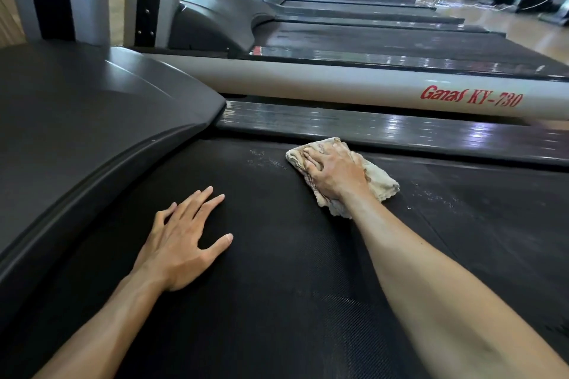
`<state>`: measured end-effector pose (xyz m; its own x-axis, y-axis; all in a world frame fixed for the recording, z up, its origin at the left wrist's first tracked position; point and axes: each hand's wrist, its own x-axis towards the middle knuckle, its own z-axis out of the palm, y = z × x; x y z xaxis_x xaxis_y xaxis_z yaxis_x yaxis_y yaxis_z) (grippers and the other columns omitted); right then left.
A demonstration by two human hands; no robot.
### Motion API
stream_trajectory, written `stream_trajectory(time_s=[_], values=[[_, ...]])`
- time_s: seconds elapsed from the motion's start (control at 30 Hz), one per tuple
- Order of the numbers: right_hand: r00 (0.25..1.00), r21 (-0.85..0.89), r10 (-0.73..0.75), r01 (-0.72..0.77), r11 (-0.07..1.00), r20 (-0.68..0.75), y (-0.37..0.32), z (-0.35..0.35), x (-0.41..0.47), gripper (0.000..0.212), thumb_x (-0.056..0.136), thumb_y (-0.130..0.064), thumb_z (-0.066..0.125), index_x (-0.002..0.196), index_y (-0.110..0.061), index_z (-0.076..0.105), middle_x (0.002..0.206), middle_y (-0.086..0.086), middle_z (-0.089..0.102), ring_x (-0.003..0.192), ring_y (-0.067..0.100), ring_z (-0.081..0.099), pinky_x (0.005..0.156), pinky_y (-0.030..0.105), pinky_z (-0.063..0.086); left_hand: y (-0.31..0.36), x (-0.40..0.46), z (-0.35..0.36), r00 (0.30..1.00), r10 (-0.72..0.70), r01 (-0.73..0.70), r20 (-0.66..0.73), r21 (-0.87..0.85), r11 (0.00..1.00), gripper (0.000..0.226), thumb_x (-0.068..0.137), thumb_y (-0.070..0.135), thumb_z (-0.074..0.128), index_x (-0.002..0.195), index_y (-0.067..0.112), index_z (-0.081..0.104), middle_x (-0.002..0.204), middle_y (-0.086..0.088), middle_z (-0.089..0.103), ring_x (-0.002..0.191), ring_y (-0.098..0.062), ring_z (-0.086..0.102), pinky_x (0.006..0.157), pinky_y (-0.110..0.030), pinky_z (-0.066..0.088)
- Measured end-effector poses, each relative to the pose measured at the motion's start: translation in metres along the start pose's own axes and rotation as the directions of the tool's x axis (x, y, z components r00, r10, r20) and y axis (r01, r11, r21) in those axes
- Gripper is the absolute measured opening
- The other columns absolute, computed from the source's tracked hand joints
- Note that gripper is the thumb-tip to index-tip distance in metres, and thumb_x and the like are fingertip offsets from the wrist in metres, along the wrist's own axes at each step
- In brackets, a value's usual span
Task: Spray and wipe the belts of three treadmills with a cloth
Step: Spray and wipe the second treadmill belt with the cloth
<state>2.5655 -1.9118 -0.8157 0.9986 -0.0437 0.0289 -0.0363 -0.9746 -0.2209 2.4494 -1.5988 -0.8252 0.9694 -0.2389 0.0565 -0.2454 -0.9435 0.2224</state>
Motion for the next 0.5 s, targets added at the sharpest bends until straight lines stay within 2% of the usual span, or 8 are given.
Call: stream_trajectory(time_s=[0.1, 0.2, 0.27, 0.33, 0.4, 0.43, 0.5], values=[[0.996, -0.002, -0.08, 0.08, 0.997, 0.034, 0.006, -0.004, -0.009, 0.052, 0.105, -0.06, 0.032, 0.155, -0.047, 0.039, 0.171, -0.004, 0.022, 0.159, 0.019, 0.005, 0.128, 0.046, 0.004, -0.001, 0.0, 0.001, 1.0, 0.006, -0.006, 0.005, 0.008, 1.0, 0.09, 0.076, 0.083, 0.01, 0.158, 0.046, 0.008, 0.166, 0.025, -0.006, 0.151, 0.006, -0.01, 0.122, -0.028, -0.008], [0.985, 0.043, -0.173, 0.171, 0.984, 0.026, 0.022, -0.004, -0.025, 0.047, 0.104, -0.058, 0.04, 0.15, -0.052, 0.044, 0.168, -0.011, 0.027, 0.158, 0.016, 0.013, 0.127, 0.043, 0.012, -0.002, 0.0, 0.001, 1.0, 0.005, -0.005, 0.0, 0.002, 1.0, 0.091, 0.075, 0.083, 0.01, 0.158, 0.046, 0.009, 0.166, 0.024, -0.005, 0.151, 0.006, -0.01, 0.121, -0.027, -0.008], [0.986, 0.042, -0.165, 0.164, 0.986, 0.011, 0.028, -0.004, -0.02, 0.046, 0.103, -0.058, 0.041, 0.148, -0.052, 0.048, 0.165, -0.009, 0.034, 0.153, 0.019, 0.026, 0.124, 0.043, 0.021, -0.001, 0.0, 0.001, 1.0, -0.002, 0.002, -0.006, 0.005, 1.0, 0.092, 0.075, 0.083, 0.01, 0.158, 0.045, 0.01, 0.167, 0.023, -0.003, 0.152, 0.004, -0.008, 0.123, -0.029, -0.005], [0.997, -0.023, -0.081, 0.081, 0.996, 0.008, 0.017, -0.003, -0.003, 0.049, 0.102, -0.059, 0.037, 0.149, -0.049, 0.046, 0.163, 0.001, 0.037, 0.148, 0.025, 0.033, 0.122, 0.044, 0.026, 0.0, -0.001, 0.001, 1.0, -0.009, 0.009, -0.001, 0.0, 1.0, 0.093, 0.074, 0.082, 0.011, 0.158, 0.044, 0.011, 0.167, 0.022, -0.002, 0.153, 0.002, -0.006, 0.124, -0.032, -0.003], [1.0, -0.077, -0.015, 0.016, 0.997, 0.021, -0.006, 0.0, 0.011, 0.054, 0.103, -0.062, 0.032, 0.154, -0.047, 0.04, 0.166, 0.008, 0.031, 0.154, 0.028, 0.024, 0.124, 0.045, 0.02, -0.001, 0.001, 0.001, 1.0, -0.007, 0.007, -0.002, -0.003, 1.0, 0.093, 0.075, 0.082, 0.012, 0.159, 0.044, 0.012, 0.167, 0.022, -0.001, 0.153, 0.002, -0.005, 0.125, -0.033, -0.002], [0.999, -0.084, -0.031, 0.034, 0.996, 0.033, -0.017, 0.002, 0.012, 0.054, 0.104, -0.062, 0.031, 0.155, -0.046, 0.038, 0.168, 0.007, 0.028, 0.156, 0.027, 0.018, 0.126, 0.045, 0.015, -0.002, 0.001, 0.002, 1.0, -0.006, 0.006, -0.001, -0.002, 1.0, 0.092, 0.075, 0.083, 0.013, 0.158, 0.044, 0.012, 0.167, 0.022, -0.001, 0.153, 0.002, -0.005, 0.124, -0.033, -0.002], [0.984, -0.074, -0.173, 0.175, 0.982, 0.043, -0.023, 0.003, -0.001, 0.053, 0.104, -0.061, 0.03, 0.155, -0.047, 0.038, 0.17, 0.001, 0.025, 0.159, 0.024, 0.008, 0.127, 0.046, 0.01, -0.003, 0.0, 0.002, 1.0, -0.004, 0.004, -0.008, -0.008, 1.0, 0.091, 0.076, 0.083, 0.014, 0.158, 0.044, 0.012, 0.167, 0.022, -0.001, 0.152, 0.003, -0.005, 0.124, -0.032, -0.002]])
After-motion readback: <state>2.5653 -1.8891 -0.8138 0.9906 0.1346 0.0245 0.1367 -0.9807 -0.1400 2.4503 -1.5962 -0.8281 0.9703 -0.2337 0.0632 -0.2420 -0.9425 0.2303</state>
